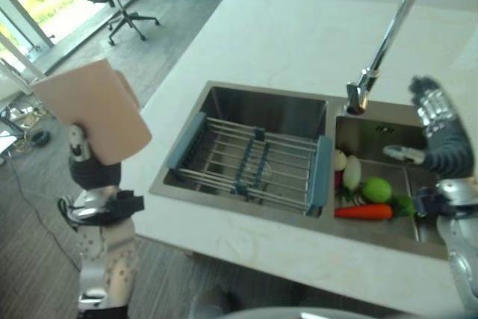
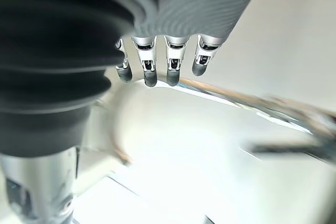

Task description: Place the dishes in the dishwasher.

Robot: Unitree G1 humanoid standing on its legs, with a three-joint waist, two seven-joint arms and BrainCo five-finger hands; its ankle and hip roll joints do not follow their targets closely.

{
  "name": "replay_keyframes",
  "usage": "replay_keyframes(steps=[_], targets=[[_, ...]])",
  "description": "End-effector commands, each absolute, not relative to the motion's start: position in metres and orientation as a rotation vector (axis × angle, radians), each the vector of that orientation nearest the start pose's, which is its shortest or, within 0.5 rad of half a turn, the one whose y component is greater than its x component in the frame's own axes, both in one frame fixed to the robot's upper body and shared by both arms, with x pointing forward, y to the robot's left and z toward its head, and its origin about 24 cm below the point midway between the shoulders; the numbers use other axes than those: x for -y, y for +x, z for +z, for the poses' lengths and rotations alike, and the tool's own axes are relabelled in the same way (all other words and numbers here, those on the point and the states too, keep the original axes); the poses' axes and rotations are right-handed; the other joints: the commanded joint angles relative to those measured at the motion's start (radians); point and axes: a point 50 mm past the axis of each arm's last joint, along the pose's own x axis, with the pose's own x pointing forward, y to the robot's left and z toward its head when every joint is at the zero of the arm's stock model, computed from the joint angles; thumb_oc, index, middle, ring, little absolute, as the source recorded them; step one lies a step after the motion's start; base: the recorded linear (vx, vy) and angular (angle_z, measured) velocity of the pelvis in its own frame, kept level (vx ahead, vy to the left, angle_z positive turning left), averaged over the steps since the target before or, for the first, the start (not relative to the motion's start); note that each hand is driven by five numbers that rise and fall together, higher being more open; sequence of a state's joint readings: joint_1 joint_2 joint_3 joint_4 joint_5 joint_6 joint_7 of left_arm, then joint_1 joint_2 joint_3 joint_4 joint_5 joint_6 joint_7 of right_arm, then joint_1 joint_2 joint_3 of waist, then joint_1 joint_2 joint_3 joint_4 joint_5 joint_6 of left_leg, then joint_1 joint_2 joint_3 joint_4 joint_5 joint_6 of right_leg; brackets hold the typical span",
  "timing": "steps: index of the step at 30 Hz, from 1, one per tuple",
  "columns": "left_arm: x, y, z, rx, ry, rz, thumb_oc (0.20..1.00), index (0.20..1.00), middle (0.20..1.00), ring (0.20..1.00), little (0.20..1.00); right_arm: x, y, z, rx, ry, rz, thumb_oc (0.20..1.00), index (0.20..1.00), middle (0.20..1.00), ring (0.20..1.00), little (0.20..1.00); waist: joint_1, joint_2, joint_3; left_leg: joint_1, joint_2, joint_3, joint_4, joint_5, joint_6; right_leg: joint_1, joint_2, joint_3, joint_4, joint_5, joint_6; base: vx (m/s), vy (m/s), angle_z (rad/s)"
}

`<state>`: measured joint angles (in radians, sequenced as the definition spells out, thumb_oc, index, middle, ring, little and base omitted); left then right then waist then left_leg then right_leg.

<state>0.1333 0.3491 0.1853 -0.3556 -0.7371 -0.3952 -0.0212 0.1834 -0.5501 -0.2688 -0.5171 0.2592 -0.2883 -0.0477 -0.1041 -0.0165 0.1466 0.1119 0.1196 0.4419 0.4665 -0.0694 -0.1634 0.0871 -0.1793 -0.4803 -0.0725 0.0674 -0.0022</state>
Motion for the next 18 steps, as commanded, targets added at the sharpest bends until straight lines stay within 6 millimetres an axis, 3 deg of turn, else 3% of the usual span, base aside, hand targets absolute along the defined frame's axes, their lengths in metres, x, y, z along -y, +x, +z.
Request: replay_keyframes(steps=[1,2,3,4,7,13,14,15,16,17,18], targets=[[-0.243,0.203,0.179,0.825,-0.327,-0.030,0.200,0.200,0.200,0.200,0.200,0.255,0.190,0.188,0.715,-0.345,-0.122,1.000,1.000,1.000,1.000,1.000,-0.039,0.039,-0.094,0.215,0.007,0.015,-0.345,0.096,0.019,-0.066,0.129,0.004,-0.004,0.006,0.055,-0.36,0.552,1.81],[-0.240,0.205,0.179,0.816,-0.335,-0.050,0.200,0.200,0.200,0.200,0.200,0.261,0.194,0.192,0.719,-0.346,-0.144,1.000,1.000,1.000,1.000,1.000,-0.019,0.036,-0.093,0.200,0.023,0.012,-0.422,0.138,0.016,-0.061,0.129,-0.004,-0.007,0.014,0.061,-0.31,0.520,2.12],[-0.240,0.206,0.178,0.810,-0.343,-0.053,0.200,0.200,0.200,0.200,0.200,0.261,0.196,0.193,0.722,-0.342,-0.146,1.000,1.000,1.000,1.000,1.000,-0.009,0.029,-0.091,0.189,0.012,0.003,-0.440,0.111,0.033,-0.068,0.115,-0.005,-0.006,0.028,0.072,-0.30,0.615,1.76],[-0.238,0.205,0.176,0.806,-0.333,-0.050,0.200,0.200,0.200,0.200,0.200,0.258,0.199,0.193,0.726,-0.336,-0.134,1.000,1.000,1.000,1.000,1.000,0.009,0.017,-0.088,0.183,-0.023,-0.024,-0.491,0.039,0.071,-0.092,0.080,-0.009,-0.002,0.069,0.105,-0.16,0.446,1.11],[-0.239,0.201,0.173,0.796,-0.321,-0.017,0.200,0.200,0.200,0.200,0.200,0.245,0.201,0.191,0.729,-0.345,-0.089,1.000,1.000,1.000,1.000,1.000,0.042,0.006,-0.082,0.188,-0.087,-0.089,-0.551,-0.067,0.122,-0.138,0.020,-0.017,0.033,0.141,0.157,-0.09,0.425,0.46],[-0.239,0.201,0.170,0.751,-0.310,0.027,0.200,0.200,0.200,0.200,0.200,0.231,0.209,0.185,0.695,-0.309,-0.006,1.000,1.000,1.000,1.000,1.000,0.105,-0.018,-0.077,0.152,-0.120,-0.165,-0.554,-0.085,0.151,-0.145,-0.039,-0.035,0.058,0.181,0.192,-0.06,0.241,0.40],[-0.238,0.202,0.170,0.746,-0.309,0.025,0.200,0.200,0.200,0.200,0.200,0.230,0.208,0.184,0.690,-0.311,0.002,1.000,1.000,1.000,1.000,1.000,0.103,-0.021,-0.079,0.144,-0.121,-0.182,-0.554,-0.083,0.155,-0.146,-0.034,-0.005,0.063,0.173,0.190,-0.11,0.107,0.29],[-0.237,0.203,0.170,0.741,-0.305,0.010,0.200,0.200,0.200,0.200,0.200,0.232,0.206,0.183,0.682,-0.316,0.002,1.000,1.000,1.000,1.000,1.000,0.089,-0.031,-0.079,0.121,-0.129,-0.205,-0.554,-0.060,0.164,-0.163,-0.022,0.057,0.077,0.165,0.168,-0.09,0.050,0.53],[-0.236,0.205,0.169,0.733,-0.305,-0.017,0.200,0.200,0.200,0.200,0.200,0.235,0.204,0.181,0.671,-0.317,-0.012,1.000,1.000,1.000,1.000,1.000,0.070,-0.035,-0.085,0.102,-0.131,-0.249,-0.554,-0.047,0.175,-0.175,0.010,0.162,0.100,0.130,0.152,-0.03,0.051,0.84],[-0.234,0.207,0.168,0.717,-0.315,-0.062,0.200,0.200,0.200,0.200,0.200,0.241,0.200,0.179,0.657,-0.323,-0.043,1.000,1.000,1.000,1.000,1.000,0.043,-0.029,-0.088,0.094,-0.128,-0.312,-0.554,-0.040,0.190,-0.175,0.076,0.328,0.143,0.070,0.134,0.04,0.050,1.25],[-0.231,0.209,0.168,0.712,-0.325,-0.098,0.200,0.200,0.200,0.200,0.200,0.246,0.196,0.179,0.654,-0.330,-0.068,1.000,1.000,1.000,1.000,1.000,0.028,-0.031,-0.088,0.083,-0.131,-0.362,-0.551,-0.024,0.195,-0.171,0.118,0.422,0.165,0.033,0.117,0.04,0.042,2.23]])
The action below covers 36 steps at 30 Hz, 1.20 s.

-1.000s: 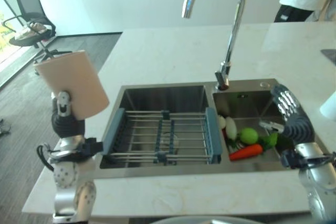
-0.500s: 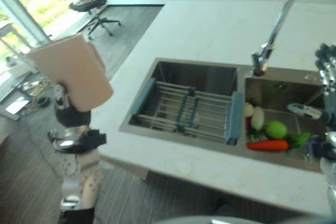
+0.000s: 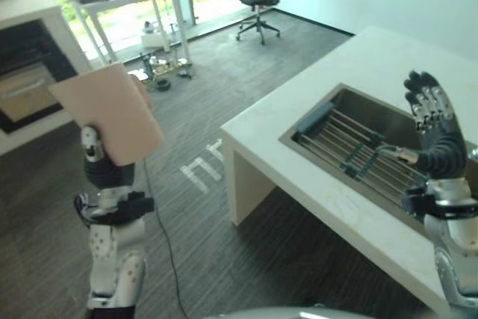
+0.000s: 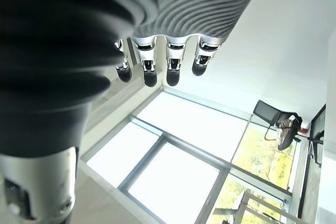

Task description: Place the dishes in the dishwasher.

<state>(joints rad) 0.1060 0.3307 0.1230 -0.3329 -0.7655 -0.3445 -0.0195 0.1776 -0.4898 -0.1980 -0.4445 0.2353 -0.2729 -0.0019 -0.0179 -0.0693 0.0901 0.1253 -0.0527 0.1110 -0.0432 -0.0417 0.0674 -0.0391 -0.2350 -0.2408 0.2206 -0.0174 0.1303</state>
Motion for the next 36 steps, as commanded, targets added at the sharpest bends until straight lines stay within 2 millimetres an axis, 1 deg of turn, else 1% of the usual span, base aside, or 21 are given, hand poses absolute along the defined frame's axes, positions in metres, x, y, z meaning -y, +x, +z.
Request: replay_keyframes(steps=[1,2,4,6,7,9,10,11,13,14,15,16,17,18,19,20,21,23,27,29,36], targets=[[-0.226,0.211,0.169,0.711,-0.331,-0.121,0.200,0.200,0.200,0.200,0.200,0.250,0.191,0.180,0.655,-0.334,-0.080,1.000,1.000,1.000,1.000,1.000,-0.074,0.019,-0.032,0.058,0.036,-0.082,-0.042,-0.041,-0.031,-0.029,0.207,0.256,-0.123,0.091,-0.030,-0.05,-0.019,2.82],[-0.222,0.212,0.172,0.720,-0.330,-0.121,0.200,0.200,0.200,0.200,0.200,0.250,0.188,0.182,0.663,-0.331,-0.067,1.000,1.000,1.000,1.000,1.000,-0.072,0.008,-0.034,0.041,0.027,-0.117,-0.041,-0.024,-0.034,-0.006,0.210,0.272,-0.153,0.085,-0.036,-0.05,-0.052,2.64],[-0.218,0.212,0.174,0.729,-0.326,-0.119,0.200,0.200,0.200,0.200,0.200,0.247,0.188,0.182,0.665,-0.325,-0.052,1.000,1.000,1.000,1.000,1.000,-0.067,0.003,-0.034,0.035,0.026,-0.134,-0.039,-0.021,-0.036,0.020,0.204,0.263,-0.181,0.079,-0.036,-0.02,-0.111,1.60],[-0.218,0.210,0.174,0.728,-0.345,-0.112,0.200,0.200,0.200,0.200,0.200,0.241,0.192,0.183,0.663,-0.308,-0.043,1.000,1.000,1.000,1.000,1.000,-0.045,0.005,-0.032,0.029,0.028,-0.147,-0.044,-0.013,-0.044,0.061,0.208,0.257,-0.234,0.072,-0.040,0.01,-0.212,0.93],[-0.219,0.209,0.173,0.720,-0.349,-0.103,0.200,0.200,0.200,0.200,0.200,0.236,0.198,0.184,0.669,-0.290,-0.029,1.000,1.000,1.000,1.000,1.000,-0.023,0.008,-0.033,0.020,0.029,-0.157,-0.044,-0.007,-0.051,0.080,0.209,0.238,-0.264,0.078,-0.042,0.00,-0.269,0.60],[-0.221,0.207,0.169,0.705,-0.329,-0.079,0.200,0.200,0.200,0.200,0.200,0.224,0.204,0.183,0.674,-0.282,0.001,1.000,1.000,1.000,1.000,1.000,-0.001,0.018,-0.035,0.006,0.035,-0.174,-0.044,0.004,-0.061,0.100,0.212,0.220,-0.299,0.082,-0.048,0.04,-0.265,0.55],[-0.226,0.204,0.167,0.704,-0.311,-0.048,0.200,0.200,0.200,0.200,0.200,0.218,0.206,0.182,0.662,-0.266,0.029,1.000,1.000,1.000,1.000,1.000,0.013,0.025,-0.037,-0.001,0.041,-0.168,-0.044,0.011,-0.069,0.108,0.213,0.204,-0.308,0.076,-0.051,0.04,-0.224,0.51],[-0.230,0.201,0.166,0.705,-0.312,-0.027,0.200,0.200,0.200,0.200,0.200,0.216,0.208,0.179,0.640,-0.262,0.044,1.000,1.000,1.000,1.000,1.000,0.022,0.033,-0.039,-0.008,0.053,-0.153,-0.044,0.021,-0.080,0.113,0.214,0.186,-0.308,0.067,-0.054,-0.01,-0.166,0.40],[-0.233,0.198,0.168,0.713,-0.334,-0.031,0.200,0.200,0.200,0.200,0.200,0.217,0.210,0.179,0.631,-0.279,0.041,1.000,1.000,1.000,1.000,1.000,0.038,0.041,-0.033,-0.022,0.071,-0.126,-0.044,0.042,-0.096,0.119,0.209,0.147,-0.308,0.057,-0.057,-0.06,-0.074,0.53],[-0.232,0.199,0.169,0.717,-0.331,-0.043,0.200,0.200,0.200,0.200,0.200,0.219,0.211,0.181,0.638,-0.287,0.030,1.000,1.000,1.000,1.000,1.000,0.041,0.044,-0.028,-0.020,0.086,-0.083,-0.039,0.036,-0.104,0.127,0.201,0.113,-0.308,0.042,-0.054,-0.11,-0.014,0.82],[-0.230,0.200,0.170,0.721,-0.327,-0.059,0.200,0.200,0.200,0.200,0.200,0.221,0.211,0.183,0.646,-0.297,0.011,1.000,1.000,1.000,1.000,1.000,0.038,0.046,-0.023,-0.023,0.102,-0.020,-0.031,0.041,-0.114,0.132,0.190,0.073,-0.308,0.038,-0.053,-0.14,0.006,1.12],[-0.230,0.201,0.171,0.725,-0.322,-0.054,0.200,0.200,0.200,0.200,0.200,0.221,0.211,0.185,0.658,-0.298,0.014,1.000,1.000,1.000,1.000,1.000,0.035,0.047,-0.020,-0.026,0.110,0.008,-0.025,0.043,-0.120,0.135,0.185,0.053,-0.308,0.037,-0.053,-0.28,0.051,1.29],[-0.227,0.205,0.172,0.729,-0.341,-0.095,0.200,0.200,0.200,0.200,0.200,0.230,0.209,0.189,0.680,-0.311,-0.039,1.000,1.000,1.000,1.000,1.000,0.024,0.035,-0.013,-0.047,0.130,0.108,0.046,0.026,-0.134,0.135,0.155,-0.020,-0.308,0.045,-0.044,-0.27,0.080,1.14],[-0.227,0.205,0.172,0.734,-0.346,-0.094,0.200,0.200,0.200,0.200,0.200,0.232,0.208,0.191,0.689,-0.312,-0.042,1.000,1.000,1.000,1.000,1.000,0.021,0.033,-0.013,-0.054,0.129,0.114,0.059,0.014,-0.132,0.133,0.148,-0.034,-0.308,0.049,-0.042,-0.27,0.138,1.34],[-0.228,0.203,0.172,0.741,-0.350,-0.090,0.200,0.200,0.200,0.200,0.200,0.233,0.207,0.192,0.697,-0.314,-0.041,1.000,1.000,1.000,1.000,1.000,0.019,0.038,-0.016,-0.048,0.126,0.113,0.033,0.016,-0.127,0.131,0.146,-0.042,-0.308,0.052,-0.040,-0.15,0.183,1.53],[-0.230,0.201,0.172,0.750,-0.354,-0.080,0.200,0.200,0.200,0.200,0.200,0.231,0.206,0.191,0.702,-0.313,-0.031,1.000,1.000,1.000,1.000,1.000,0.012,0.049,-0.024,-0.027,0.124,0.114,-0.020,0.031,-0.122,0.127,0.148,-0.044,-0.308,0.053,-0.038,-0.13,0.214,1.30],[-0.231,0.200,0.172,0.754,-0.357,-0.078,0.200,0.200,0.200,0.200,0.200,0.230,0.204,0.188,0.703,-0.314,-0.030,1.000,1.000,1.000,1.000,1.000,0.009,0.056,-0.030,-0.016,0.126,0.112,-0.044,0.037,-0.121,0.129,0.149,-0.044,-0.308,0.053,-0.037,-0.10,0.195,0.51],[-0.231,0.200,0.171,0.755,-0.358,-0.080,0.200,0.200,0.200,0.200,0.200,0.229,0.202,0.185,0.702,-0.308,-0.034,1.000,1.000,1.000,1.000,1.000,0.002,0.059,-0.044,-0.020,0.128,0.098,-0.044,0.030,-0.120,0.129,0.147,-0.044,-0.308,0.054,-0.033,-0.07,0.142,0.04],[-0.231,0.203,0.174,0.774,-0.349,-0.077,0.200,0.200,0.200,0.200,0.200,0.230,0.201,0.178,0.674,-0.301,-0.043,1.000,1.000,1.000,1.000,1.000,-0.004,0.061,-0.062,-0.023,0.119,0.081,-0.044,0.027,-0.115,0.134,0.139,-0.045,-0.308,0.056,-0.025,-0.03,0.145,0.30],[-0.233,0.204,0.176,0.774,-0.356,-0.059,0.200,0.200,0.200,0.200,0.200,0.228,0.202,0.177,0.664,-0.315,-0.028,1.000,1.000,1.000,1.000,1.000,0.003,0.059,-0.069,-0.022,0.111,0.078,-0.044,0.021,-0.107,0.138,0.129,-0.054,-0.308,0.055,-0.019,-0.03,0.174,0.10],[-0.235,0.202,0.175,0.755,-0.332,-0.065,0.200,0.200,0.200,0.200,0.200,0.229,0.201,0.178,0.673,-0.304,-0.025,1.000,1.000,1.000,1.000,1.000,0.012,0.050,-0.068,-0.022,0.100,0.080,-0.044,0.014,-0.096,0.146,0.115,-0.068,-0.308,0.060,-0.007,-0.02,0.092,0.01]])
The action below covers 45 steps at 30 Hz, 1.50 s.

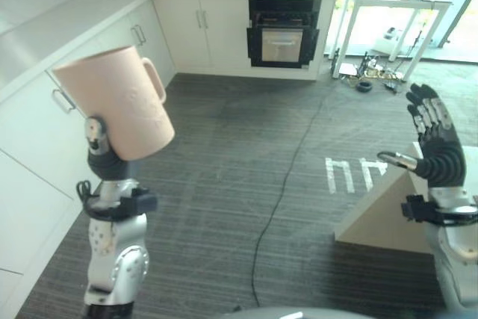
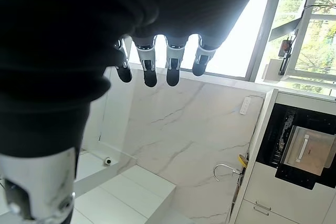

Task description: Place the dishes in the dishwasher.

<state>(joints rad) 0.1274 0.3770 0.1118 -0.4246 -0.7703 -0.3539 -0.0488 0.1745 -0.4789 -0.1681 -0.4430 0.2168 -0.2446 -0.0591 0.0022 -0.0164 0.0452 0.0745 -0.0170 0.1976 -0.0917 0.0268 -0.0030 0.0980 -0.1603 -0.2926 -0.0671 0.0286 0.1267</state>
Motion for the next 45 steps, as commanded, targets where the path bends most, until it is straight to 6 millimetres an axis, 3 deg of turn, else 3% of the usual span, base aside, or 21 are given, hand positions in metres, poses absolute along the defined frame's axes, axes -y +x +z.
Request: replay_keyframes(steps=[1,2,3,4,5,6,7,9,14,23,27,28,29,30,31,33,34,35,38,40,45], targets=[[-0.236,0.202,0.174,0.754,-0.330,-0.064,0.200,0.200,0.200,0.200,0.200,0.228,0.201,0.178,0.672,-0.302,-0.013,1.000,1.000,1.000,1.000,1.000,-0.008,-0.003,-0.023,0.029,0.063,-0.007,0.004,-0.055,-0.025,0.009,0.040,-0.015,-0.020,0.014,-0.003,-0.02,0.067,0.01],[-0.238,0.202,0.158,0.693,-0.240,0.016,0.200,0.200,0.200,0.200,0.200,0.219,0.208,0.156,0.571,-0.126,0.105,1.000,1.000,1.000,1.000,1.000,0.020,-0.018,0.033,0.054,-0.006,-0.032,0.004,-0.108,0.043,-0.167,-0.035,-0.081,0.363,0.089,0.011,-0.01,0.086,-0.06],[-0.239,0.202,0.158,0.695,-0.232,0.019,0.200,0.200,0.200,0.200,0.200,0.219,0.207,0.155,0.570,-0.121,0.108,1.000,1.000,1.000,1.000,1.000,0.021,-0.013,0.037,0.051,-0.001,-0.041,0.004,-0.100,0.045,-0.184,-0.045,-0.077,0.435,0.088,0.008,0.00,0.073,0.00],[-0.238,0.206,0.157,0.687,-0.234,0.035,0.200,0.200,0.200,0.200,0.200,0.220,0.206,0.150,0.549,-0.102,0.095,1.000,1.000,1.000,1.000,1.000,-0.003,-0.015,0.049,0.043,0.001,-0.087,0.004,-0.086,0.042,-0.240,-0.015,0.023,0.490,0.062,-0.008,0.04,-0.095,0.05],[-0.235,0.212,0.160,0.699,-0.273,-0.001,0.200,0.200,0.200,0.200,0.200,0.225,0.203,0.149,0.550,-0.101,0.066,1.000,1.000,1.000,1.000,1.000,-0.034,-0.025,0.034,0.031,0.007,-0.143,0.004,-0.073,0.027,-0.201,0.054,0.126,0.285,0.000,-0.028,0.04,-0.203,0.41],[-0.233,0.216,0.163,0.716,-0.279,-0.045,0.200,0.200,0.200,0.200,0.200,0.229,0.200,0.148,0.554,-0.113,0.027,1.000,1.000,1.000,1.000,1.000,-0.044,-0.030,0.019,0.007,0.005,-0.160,0.004,-0.069,0.026,-0.154,0.064,0.159,0.160,-0.017,-0.027,0.09,-0.303,1.43],[-0.228,0.216,0.162,0.725,-0.261,-0.038,0.200,0.200,0.200,0.200,0.200,0.230,0.203,0.147,0.551,-0.129,0.001,1.000,1.000,1.000,1.000,1.000,-0.049,-0.037,0.012,0.012,0.011,-0.153,0.004,-0.067,0.012,-0.097,0.069,0.165,0.061,0.011,-0.014,0.07,-0.196,2.22],[-0.229,0.211,0.161,0.713,-0.285,0.007,0.200,0.200,0.200,0.200,0.200,0.228,0.208,0.153,0.561,-0.118,0.016,1.000,1.000,1.000,1.000,1.000,-0.036,-0.035,0.006,0.032,0.016,-0.133,0.004,-0.071,0.007,-0.032,0.084,0.170,-0.020,0.024,-0.022,0.07,-0.162,1.82],[-0.234,0.203,0.159,0.695,-0.270,0.044,0.200,0.200,0.200,0.200,0.200,0.225,0.207,0.160,0.572,-0.183,0.044,1.000,1.000,1.000,1.000,1.000,-0.021,-0.029,-0.018,0.032,0.022,-0.123,0.004,-0.079,0.007,-0.027,0.101,0.196,-0.020,0.004,-0.031,0.03,-0.080,-0.30],[-0.234,0.206,0.161,0.689,-0.245,0.027,0.200,0.200,0.200,0.200,0.200,0.223,0.206,0.157,0.553,-0.156,0.032,1.000,1.000,1.000,1.000,1.000,-0.042,-0.015,-0.028,0.049,0.037,-0.112,0.004,-0.087,0.002,-0.014,0.112,0.194,-0.020,-0.008,-0.036,0.01,-0.098,-0.02],[-0.233,0.207,0.162,0.691,-0.245,0.014,0.200,0.200,0.200,0.200,0.200,0.220,0.207,0.158,0.552,-0.143,0.060,1.000,1.000,1.000,1.000,1.000,-0.056,-0.010,-0.016,0.067,0.053,-0.095,0.013,-0.074,-0.011,-0.004,0.141,0.216,-0.020,-0.018,-0.056,0.05,-0.271,-0.03],[-0.233,0.206,0.161,0.694,-0.244,0.015,0.200,0.200,0.200,0.200,0.200,0.221,0.207,0.160,0.557,-0.140,0.072,1.000,1.000,1.000,1.000,1.000,-0.057,-0.017,-0.002,0.048,0.053,-0.079,0.088,-0.084,-0.021,0.002,0.142,0.220,-0.020,-0.016,-0.065,0.07,-0.353,-0.22],[-0.233,0.205,0.161,0.700,-0.243,0.014,0.200,0.200,0.200,0.200,0.200,0.221,0.206,0.162,0.567,-0.142,0.091,1.000,1.000,1.000,1.000,1.000,-0.059,-0.030,0.020,-0.029,0.066,-0.057,0.278,-0.052,-0.038,0.007,0.141,0.219,-0.020,-0.015,-0.085,0.07,-0.373,-0.37],[-0.234,0.204,0.161,0.702,-0.250,0.011,0.200,0.200,0.200,0.200,0.200,0.221,0.205,0.161,0.569,-0.149,0.097,1.000,1.000,1.000,1.000,1.000,-0.058,-0.046,0.035,-0.092,0.061,-0.054,0.436,-0.048,-0.038,0.006,0.131,0.217,-0.019,-0.009,-0.100,0.15,-0.298,-0.26],[-0.238,0.197,0.158,0.710,-0.249,0.020,0.200,0.200,0.200,0.200,0.200,0.223,0.201,0.161,0.567,-0.158,0.116,1.000,1.000,1.000,1.000,1.000,-0.064,-0.050,0.048,-0.136,0.058,-0.065,0.518,-0.069,-0.022,-0.002,0.132,0.223,-0.011,-0.003,-0.106,0.20,-0.122,-0.13],[-0.240,0.195,0.156,0.690,-0.252,0.018,0.200,0.200,0.200,0.200,0.200,0.225,0.200,0.160,0.546,-0.164,0.116,1.000,1.000,1.000,1.000,1.000,-0.064,-0.041,0.056,-0.158,0.106,-0.030,0.433,-0.037,-0.028,0.005,0.141,0.218,-0.009,-0.018,-0.104,0.30,0.153,-0.07],[-0.241,0.196,0.153,0.674,-0.262,0.034,0.200,0.200,0.200,0.200,0.200,0.225,0.203,0.161,0.550,-0.159,0.137,1.000,1.000,1.000,1.000,1.000,-0.050,-0.015,0.062,-0.163,0.168,-0.002,0.147,0.059,-0.069,0.043,0.148,0.216,-0.020,-0.060,-0.087,0.55,0.426,-0.35],[-0.241,0.195,0.151,0.670,-0.275,0.048,0.200,0.200,0.200,0.200,0.200,0.226,0.203,0.163,0.550,-0.175,0.151,1.000,1.000,1.000,1.000,1.000,-0.035,-0.003,0.064,-0.165,0.192,-0.014,0.009,0.129,-0.086,0.084,0.152,0.232,-0.020,-0.090,-0.081,0.62,0.490,-0.09],[-0.240,0.195,0.146,0.669,-0.291,0.054,0.200,0.200,0.200,0.200,0.200,0.228,0.206,0.164,0.557,-0.195,0.154,1.000,1.000,1.000,1.000,1.000,-0.020,0.006,0.072,-0.235,0.227,-0.033,0.004,0.179,-0.103,0.139,0.153,0.248,-0.020,-0.128,-0.089,0.32,0.298,-0.12],[-0.238,0.197,0.146,0.683,-0.290,0.059,0.200,0.200,0.200,0.200,0.200,0.228,0.208,0.169,0.594,-0.193,0.156,1.000,1.000,1.000,1.000,1.000,-0.013,0.004,0.078,-0.247,0.227,-0.003,0.004,0.155,-0.094,0.159,0.133,0.240,-0.020,-0.148,-0.084,0.32,0.391,-0.26],[-0.242,0.202,0.155,0.686,-0.263,0.029,0.200,0.200,0.200,0.200,0.200,0.227,0.200,0.168,0.602,-0.167,0.131,1.000,1.000,1.000,1.000,1.000,0.044,-0.027,0.052,-0.287,0.157,-0.022,0.088,0.108,-0.060,0.215,0.035,0.197,0.101,-0.203,-0.004,0.44,0.372,0.04]])
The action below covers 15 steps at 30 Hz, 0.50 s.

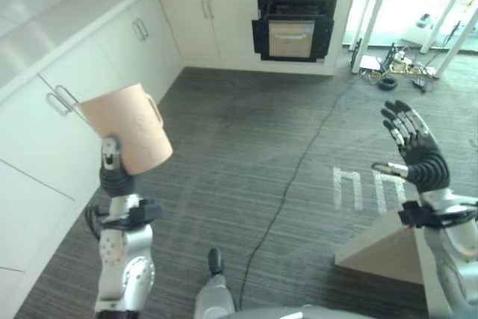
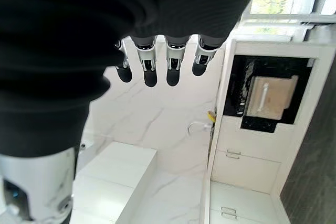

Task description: Place the dishes in the dishwasher.

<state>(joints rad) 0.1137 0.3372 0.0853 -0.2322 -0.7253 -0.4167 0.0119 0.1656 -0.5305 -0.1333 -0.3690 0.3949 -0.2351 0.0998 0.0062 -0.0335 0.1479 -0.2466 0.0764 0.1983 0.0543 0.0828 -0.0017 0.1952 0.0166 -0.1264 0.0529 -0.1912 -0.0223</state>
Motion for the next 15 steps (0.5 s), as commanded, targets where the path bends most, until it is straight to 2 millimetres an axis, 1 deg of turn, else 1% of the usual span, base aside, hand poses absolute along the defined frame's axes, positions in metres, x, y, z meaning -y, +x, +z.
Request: replay_keyframes(steps=[1,2,3,5,6,7,8,9,10,11,12,13,14,15], targets=[[-0.241,0.201,0.156,0.685,-0.243,0.014,0.200,0.200,0.200,0.200,0.200,0.225,0.199,0.167,0.600,-0.166,0.123,1.000,1.000,1.000,1.000,1.000,0.052,-0.020,-0.061,0.034,0.044,-0.025,-0.046,0.041,-0.048,0.118,-0.161,0.015,0.011,0.036,0.164,0.39,0.265,-0.10],[-0.240,0.201,0.156,0.683,-0.237,0.009,0.200,0.200,0.200,0.200,0.200,0.224,0.199,0.167,0.600,-0.165,0.119,1.000,1.000,1.000,1.000,1.000,0.056,-0.024,-0.064,0.036,0.038,-0.026,-0.044,0.038,-0.043,0.115,-0.168,0.010,0.025,0.044,0.171,0.52,0.365,-0.13],[-0.238,0.201,0.156,0.668,-0.226,-0.016,0.200,0.200,0.200,0.200,0.200,0.220,0.200,0.164,0.596,-0.164,0.092,1.000,1.000,1.000,1.000,1.000,0.076,-0.032,-0.078,0.059,0.002,-0.047,-0.048,0.020,-0.016,0.099,-0.199,-0.004,0.124,0.112,0.187,0.46,0.336,-0.04],[-0.237,0.203,0.155,0.649,-0.222,-0.032,0.200,0.200,0.200,0.200,0.200,0.218,0.202,0.162,0.588,-0.152,0.068,1.000,1.000,1.000,1.000,1.000,0.087,-0.040,-0.093,0.078,-0.033,-0.059,-0.057,0.005,0.009,0.086,-0.221,-0.004,0.224,0.195,0.199,0.42,0.325,0.21],[-0.236,0.204,0.154,0.633,-0.219,-0.043,0.200,0.200,0.200,0.200,0.200,0.217,0.202,0.160,0.579,-0.149,0.057,1.000,1.000,1.000,1.000,1.000,0.090,-0.038,-0.101,0.103,-0.054,-0.072,-0.066,-0.006,0.025,0.059,-0.232,-0.008,0.326,0.263,0.205,0.46,0.400,0.42],[-0.233,0.207,0.152,0.614,-0.213,-0.053,0.200,0.200,0.200,0.200,0.200,0.213,0.201,0.156,0.565,-0.148,0.057,1.000,1.000,1.000,1.000,1.000,0.084,-0.020,-0.100,0.149,-0.069,-0.088,-0.076,-0.027,0.046,-0.025,-0.247,-0.014,0.501,0.328,0.204,0.48,0.449,0.51],[-0.231,0.207,0.151,0.610,-0.211,-0.046,0.200,0.200,0.200,0.200,0.200,0.209,0.202,0.153,0.556,-0.154,0.074,1.000,1.000,1.000,1.000,1.000,0.066,-0.007,-0.086,0.189,-0.074,-0.083,-0.081,-0.041,0.053,-0.122,-0.264,-0.009,0.591,0.329,0.190,0.40,0.411,0.41],[-0.230,0.208,0.151,0.612,-0.214,-0.037,0.200,0.200,0.200,0.200,0.200,0.205,0.204,0.152,0.551,-0.168,0.092,1.000,1.000,1.000,1.000,1.000,0.052,0.010,-0.072,0.216,-0.066,-0.075,-0.085,-0.047,0.055,-0.209,-0.254,-0.013,0.609,0.328,0.172,0.20,0.223,0.22],[-0.230,0.208,0.152,0.615,-0.215,-0.034,0.200,0.200,0.200,0.200,0.200,0.205,0.205,0.151,0.553,-0.173,0.095,1.000,1.000,1.000,1.000,1.000,0.051,0.012,-0.067,0.222,-0.066,-0.072,-0.087,-0.047,0.055,-0.229,-0.250,-0.018,0.603,0.311,0.165,0.20,0.126,0.14],[-0.230,0.209,0.153,0.617,-0.219,-0.033,0.200,0.200,0.200,0.200,0.200,0.204,0.206,0.150,0.551,-0.187,0.105,1.000,1.000,1.000,1.000,1.000,0.046,0.014,-0.053,0.235,-0.067,-0.068,-0.090,-0.048,0.052,-0.266,-0.233,-0.043,0.553,0.261,0.148,0.28,0.006,0.22],[-0.230,0.210,0.154,0.624,-0.216,-0.032,0.200,0.200,0.200,0.200,0.200,0.205,0.208,0.151,0.556,-0.182,0.113,1.000,1.000,1.000,1.000,1.000,0.042,0.006,-0.036,0.252,-0.070,-0.067,-0.096,-0.055,0.046,-0.283,-0.219,-0.097,0.452,0.240,0.142,0.36,-0.033,0.23],[-0.228,0.212,0.156,0.632,-0.211,-0.036,0.200,0.200,0.200,0.200,0.200,0.206,0.210,0.153,0.564,-0.179,0.110,1.000,1.000,1.000,1.000,1.000,0.038,0.003,-0.020,0.266,-0.068,-0.069,-0.102,-0.060,0.041,-0.291,-0.215,-0.134,0.391,0.244,0.139,0.35,-0.116,0.22],[-0.228,0.212,0.157,0.637,-0.209,-0.040,0.200,0.200,0.200,0.200,0.200,0.209,0.210,0.155,0.572,-0.174,0.107,1.000,1.000,1.000,1.000,1.000,0.028,-0.009,-0.005,0.286,-0.072,-0.067,-0.110,-0.069,0.034,-0.310,-0.205,-0.160,0.292,0.248,0.139,0.44,-0.211,0.16],[-0.226,0.213,0.157,0.636,-0.208,-0.045,0.200,0.200,0.200,0.200,0.200,0.215,0.210,0.157,0.579,-0.164,0.099,1.000,1.000,1.000,1.000,1.000,0.002,-0.025,0.014,0.321,-0.079,-0.067,-0.121,-0.089,0.025,-0.332,-0.185,-0.170,0.127,0.269,0.149,0.51,-0.266,0.31]])
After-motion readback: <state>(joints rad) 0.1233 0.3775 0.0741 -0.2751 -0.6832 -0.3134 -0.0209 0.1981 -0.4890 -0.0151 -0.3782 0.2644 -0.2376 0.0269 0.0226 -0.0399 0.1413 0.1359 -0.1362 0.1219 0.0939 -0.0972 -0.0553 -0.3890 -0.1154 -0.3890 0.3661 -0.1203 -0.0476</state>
